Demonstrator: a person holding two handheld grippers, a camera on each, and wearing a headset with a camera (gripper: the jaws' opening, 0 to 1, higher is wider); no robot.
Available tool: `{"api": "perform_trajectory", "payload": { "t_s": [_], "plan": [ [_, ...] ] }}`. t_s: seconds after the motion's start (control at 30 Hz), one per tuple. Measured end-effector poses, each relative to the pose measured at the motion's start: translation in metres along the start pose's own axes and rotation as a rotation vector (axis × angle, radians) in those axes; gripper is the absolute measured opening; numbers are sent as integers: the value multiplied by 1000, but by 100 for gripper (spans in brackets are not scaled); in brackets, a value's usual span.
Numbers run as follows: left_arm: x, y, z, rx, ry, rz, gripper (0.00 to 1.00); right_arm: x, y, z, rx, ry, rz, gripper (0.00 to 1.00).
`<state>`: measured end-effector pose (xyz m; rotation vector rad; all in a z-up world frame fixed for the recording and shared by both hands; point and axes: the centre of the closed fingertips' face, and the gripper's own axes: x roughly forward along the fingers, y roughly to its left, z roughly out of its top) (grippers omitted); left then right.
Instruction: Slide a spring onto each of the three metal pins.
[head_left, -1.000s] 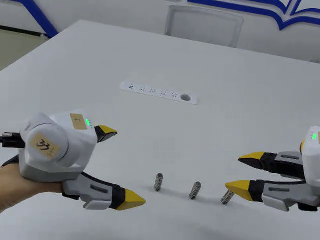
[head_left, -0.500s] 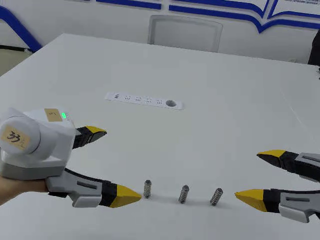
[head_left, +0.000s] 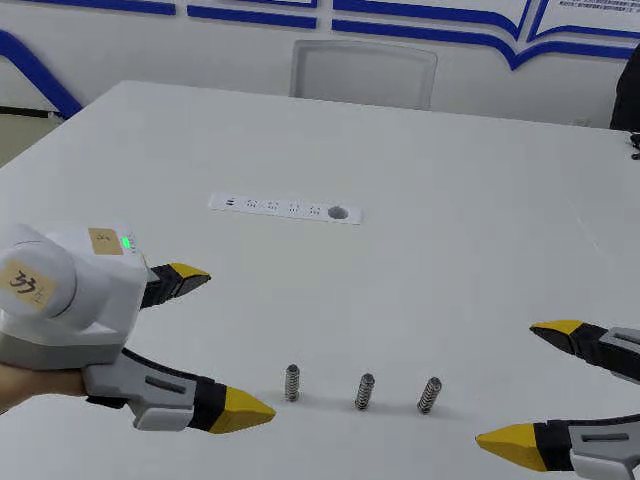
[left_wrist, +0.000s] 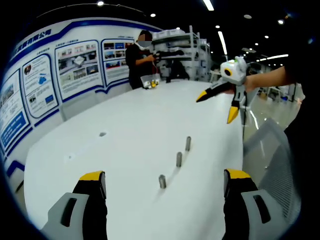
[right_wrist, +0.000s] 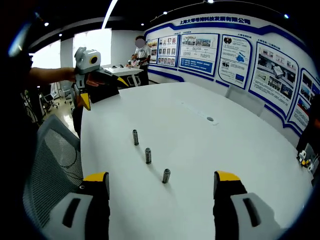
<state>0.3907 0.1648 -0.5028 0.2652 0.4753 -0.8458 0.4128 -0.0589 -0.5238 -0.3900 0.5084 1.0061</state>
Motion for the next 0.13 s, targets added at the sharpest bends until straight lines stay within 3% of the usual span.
{"api": "perform_trajectory", "payload": {
  "t_s": [0.13],
  "plan": [
    [0,-1,0,1,1,-1,100,-3,-3,-4,23,1,-8,88]
  ]
}}
